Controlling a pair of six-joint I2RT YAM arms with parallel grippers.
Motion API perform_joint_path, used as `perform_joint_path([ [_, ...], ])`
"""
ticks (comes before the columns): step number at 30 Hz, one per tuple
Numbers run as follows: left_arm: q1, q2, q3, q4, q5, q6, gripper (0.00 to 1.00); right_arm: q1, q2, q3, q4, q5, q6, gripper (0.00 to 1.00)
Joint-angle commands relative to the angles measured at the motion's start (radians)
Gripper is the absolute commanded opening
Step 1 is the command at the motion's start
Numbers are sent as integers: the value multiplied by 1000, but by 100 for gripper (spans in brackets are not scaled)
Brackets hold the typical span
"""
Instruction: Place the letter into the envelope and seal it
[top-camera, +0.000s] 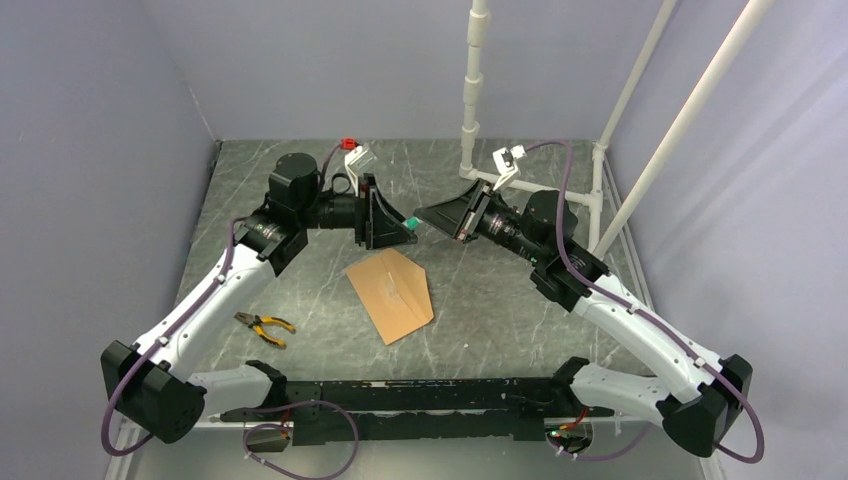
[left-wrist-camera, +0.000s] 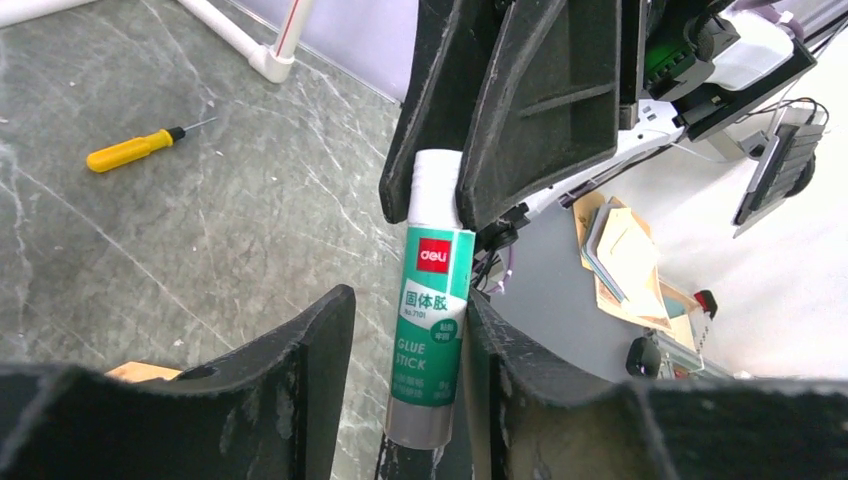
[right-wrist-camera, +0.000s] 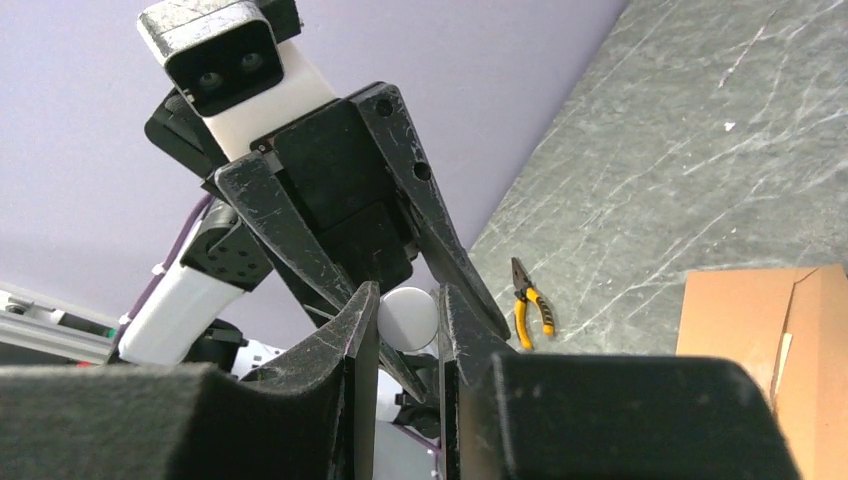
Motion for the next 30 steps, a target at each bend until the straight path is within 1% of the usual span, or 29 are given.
perform_joint_path([
  [1, -3, 8, 2, -9, 40, 26, 45, -7, -27, -10, 95, 0, 26, 0],
  [2, -3, 10, 5, -8, 41, 26, 40, -6, -26, -9, 95, -4, 27, 0],
  [3, -3, 14, 9, -9, 43, 28, 33, -7, -24, -8, 91, -5, 27, 0],
  [5, -3, 15, 15, -16, 43, 41, 12, -8, -20, -2, 72, -5, 21, 0],
  [6, -3, 15, 19, -26, 32, 52, 4, -8, -20, 7, 52, -4, 13, 0],
  [7, -3, 14, 23, -44, 18, 68, 3, -10, -20, 20, 21, -2, 2, 0],
  [9, -3, 18, 48, -112, 28, 128, 2, -17, -17, 68, -73, -14, -57, 26],
  [11, -3, 23, 86, -205, 40, 233, 2, -28, 3, 139, -216, -35, -127, 41],
  [12, -3, 23, 95, -239, 41, 269, 3, -32, 14, 168, -262, -61, -157, 47],
  [14, -3, 20, 114, -305, 44, 336, 3, -40, 43, 227, -361, -131, -206, 50],
  [17, -3, 11, 130, -352, 62, 415, 2, -40, 74, 258, -398, -229, -233, 50],
  [20, -3, 5, 135, -357, 74, 465, 2, -40, 93, 266, -423, -280, -257, 50],
  [26, -3, 29, 159, -388, 86, 488, 2, -40, 106, 273, -461, -284, -295, 53],
  [30, -3, 25, 158, -387, 108, 490, 2, -40, 115, 274, -485, -243, -314, 56],
])
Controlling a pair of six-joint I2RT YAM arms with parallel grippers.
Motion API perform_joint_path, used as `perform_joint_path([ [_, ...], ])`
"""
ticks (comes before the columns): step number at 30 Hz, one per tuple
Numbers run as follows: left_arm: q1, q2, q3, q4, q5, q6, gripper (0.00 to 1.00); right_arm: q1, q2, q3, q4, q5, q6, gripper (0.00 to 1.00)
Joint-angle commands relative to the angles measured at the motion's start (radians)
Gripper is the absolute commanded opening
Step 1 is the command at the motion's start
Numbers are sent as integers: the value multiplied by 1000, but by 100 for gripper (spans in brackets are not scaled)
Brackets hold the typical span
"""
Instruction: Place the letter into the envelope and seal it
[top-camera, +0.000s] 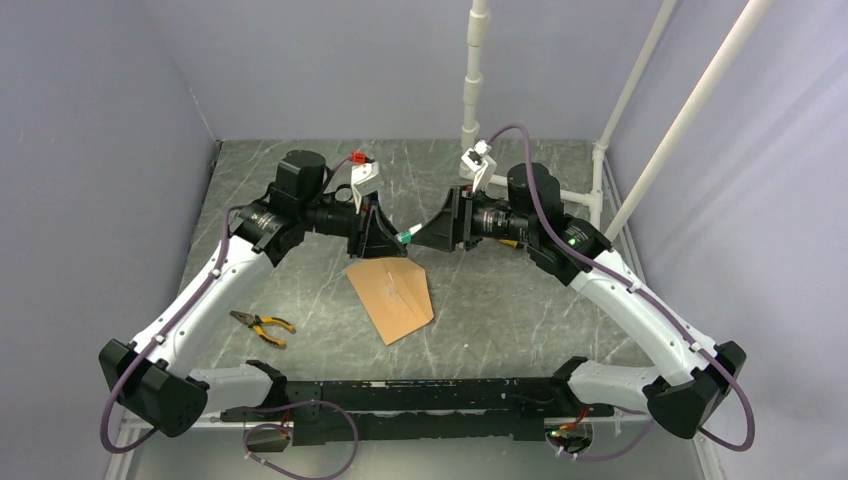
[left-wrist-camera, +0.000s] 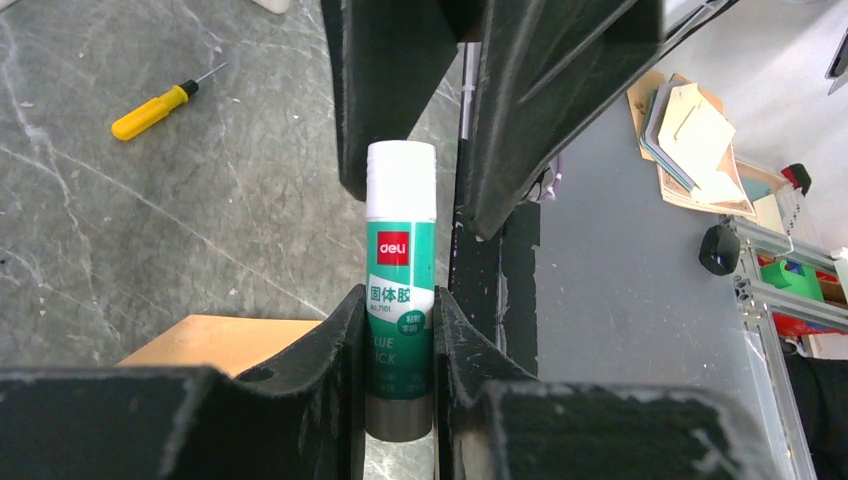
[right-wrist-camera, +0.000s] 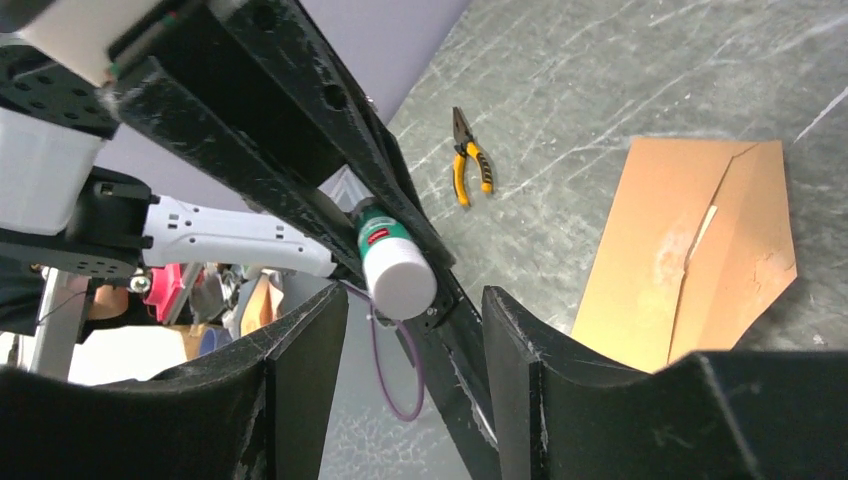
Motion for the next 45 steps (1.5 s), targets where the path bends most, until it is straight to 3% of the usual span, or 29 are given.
perform_joint_path([
  [1, -1, -10, 39, 14, 50, 38, 2, 4, 4, 33, -20, -2, -38, 56],
  [9, -1, -22, 32, -9, 101, 67, 3, 5, -13, -44, 194, -114, 66, 50],
  [13, -1, -25, 35, -31, 100, 87, 2, 6, -15, -56, 216, -126, 87, 50],
  [16, -1, -27, 35, -31, 95, 87, 2, 6, -12, -58, 225, -142, 96, 40],
  [19, 0, -25, 39, -57, 109, 112, 2, 6, -17, -66, 231, -138, 103, 36],
  [21, 0, -31, 35, -69, 98, 120, 2, 6, -20, -69, 236, -146, 107, 28],
  [25, 0, -47, 20, -58, 77, 110, 2, 5, -22, -79, 247, -164, 114, 0],
  [31, 1, -84, -17, -110, -56, 149, 2, -23, -72, -56, 264, -264, 62, 0],
  [37, 6, -161, -147, 8, -90, 76, 2, -142, -79, 16, 274, -391, 61, 0],
  [43, 7, -162, -153, 8, -103, 60, 2, -215, -107, -7, 240, -403, 21, 0],
  [45, 7, -153, -146, 24, -98, 37, 2, -225, -96, 2, 133, -344, -45, 0],
])
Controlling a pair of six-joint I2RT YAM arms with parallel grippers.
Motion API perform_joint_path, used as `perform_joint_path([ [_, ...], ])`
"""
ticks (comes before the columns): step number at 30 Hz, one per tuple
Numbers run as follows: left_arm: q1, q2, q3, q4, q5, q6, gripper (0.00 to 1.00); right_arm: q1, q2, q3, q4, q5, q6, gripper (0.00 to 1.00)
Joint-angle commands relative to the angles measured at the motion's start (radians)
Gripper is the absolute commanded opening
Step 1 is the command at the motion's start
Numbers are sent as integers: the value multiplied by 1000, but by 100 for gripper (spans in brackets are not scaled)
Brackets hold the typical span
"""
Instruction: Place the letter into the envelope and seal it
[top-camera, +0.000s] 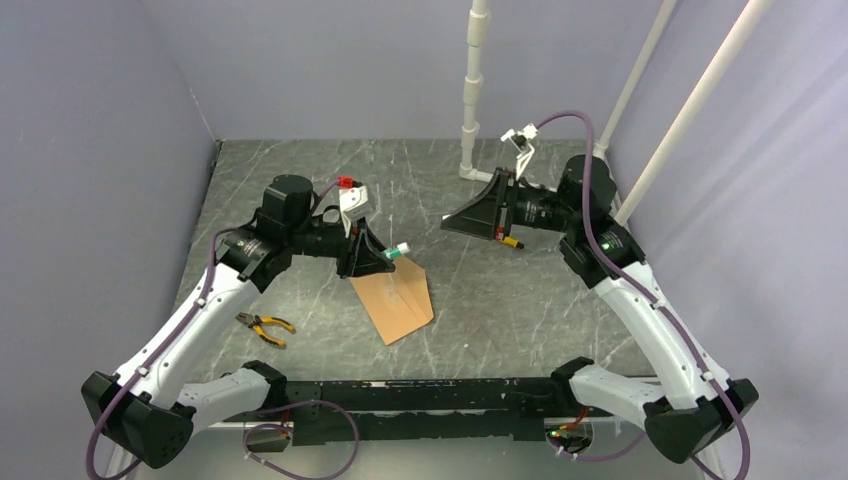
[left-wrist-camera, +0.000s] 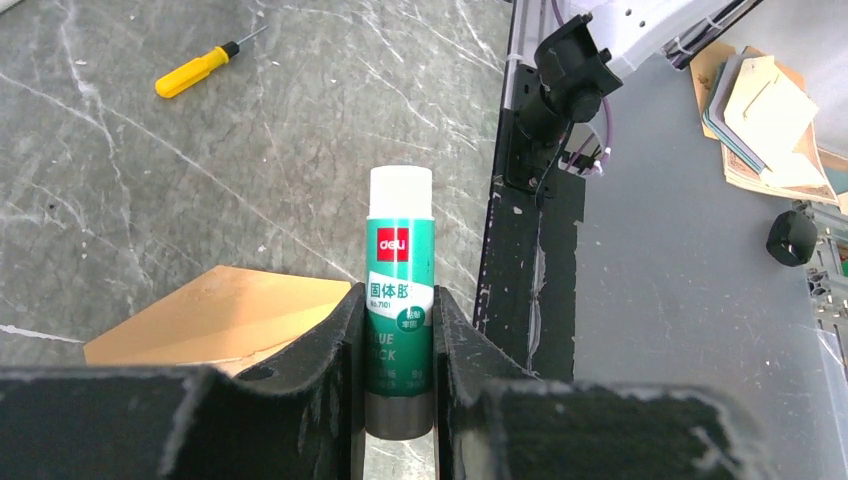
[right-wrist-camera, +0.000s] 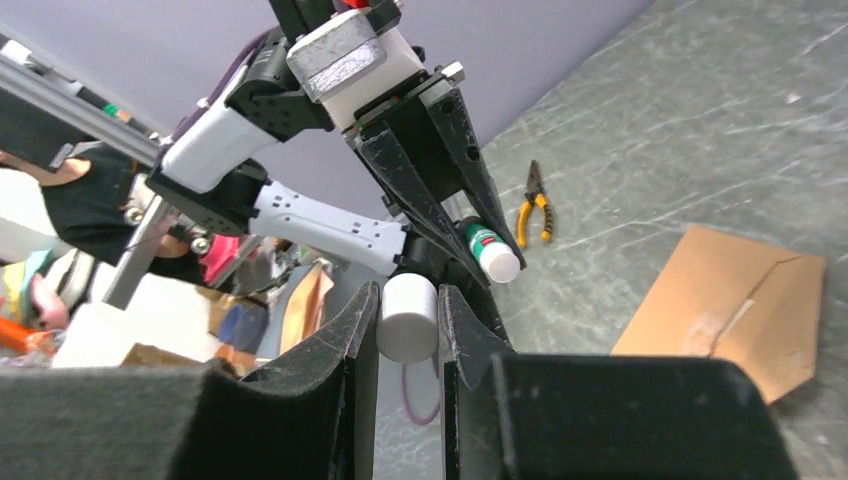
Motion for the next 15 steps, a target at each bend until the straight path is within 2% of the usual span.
perform_joint_path([
  [1, 1, 8, 17, 25, -19, -54, 2, -29, 1, 59, -166, 84, -153, 0],
  [4, 1, 34, 46, -1, -36, -73, 2, -28, 62, 85, -371, 389, -275, 0],
  [8, 1, 43, 49, 5, -50, -110, 2, -28, 138, 68, -483, 745, -308, 0],
  [11, 0, 29, 30, 37, -69, -157, 3, -32, 210, 26, -508, 930, -295, 0],
  [15, -1, 9, 3, 69, -80, -189, 2, -35, 308, -52, -469, 1046, -258, 0],
])
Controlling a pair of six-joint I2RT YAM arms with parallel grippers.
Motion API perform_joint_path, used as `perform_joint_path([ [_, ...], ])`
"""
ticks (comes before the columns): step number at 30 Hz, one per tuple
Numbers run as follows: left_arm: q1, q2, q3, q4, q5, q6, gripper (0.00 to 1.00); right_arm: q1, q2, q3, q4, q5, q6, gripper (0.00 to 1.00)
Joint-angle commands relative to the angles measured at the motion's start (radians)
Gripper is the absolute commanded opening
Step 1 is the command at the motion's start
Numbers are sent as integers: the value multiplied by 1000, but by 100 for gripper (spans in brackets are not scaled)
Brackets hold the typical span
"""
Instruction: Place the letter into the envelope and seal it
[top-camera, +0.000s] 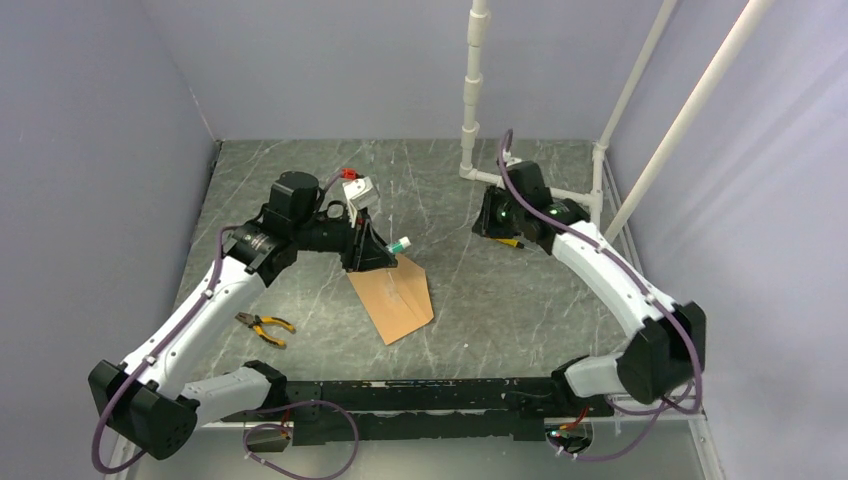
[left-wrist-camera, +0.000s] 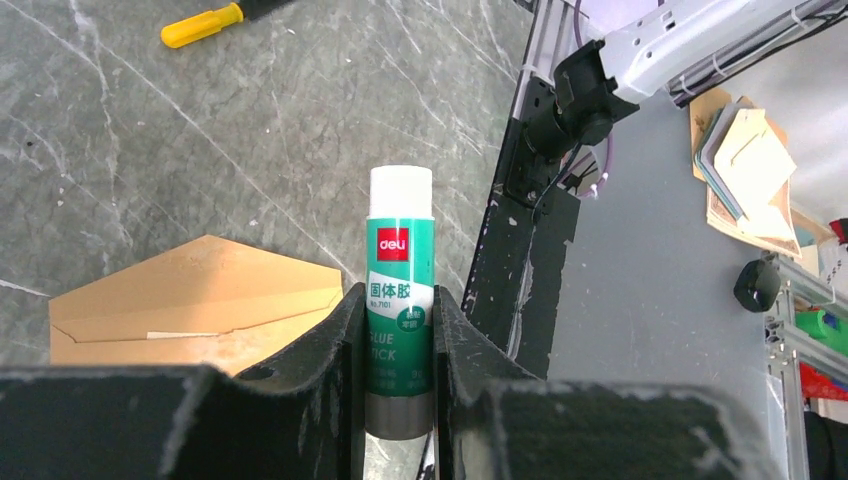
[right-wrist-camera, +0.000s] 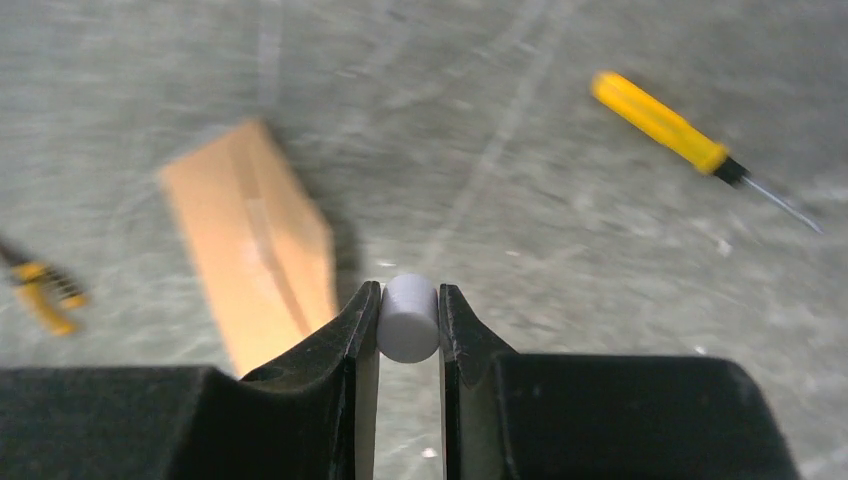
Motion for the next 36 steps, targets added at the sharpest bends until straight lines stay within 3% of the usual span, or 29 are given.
perform_joint_path([
  [1, -1, -41, -14, 72, -8, -67, 3, -5, 77, -69, -14, 276, 9, 0],
  [14, -1, -40, -66, 115, 48, -110, 2, -19, 325, -154, 91, 334, 59, 0],
  [20, -1, -31, -74, 134, 59, -119, 3, -38, 386, -159, 114, 275, 48, 8],
  [23, -1, -26, -74, 128, 53, -121, 2, -40, 399, -156, 102, 258, 38, 15],
  [29, 0, -34, -73, 135, 42, -128, 3, -40, 405, -157, 89, 242, 26, 42],
  [36, 0, -36, -62, 151, 36, -156, 2, -40, 333, -137, 63, 229, 18, 56],
])
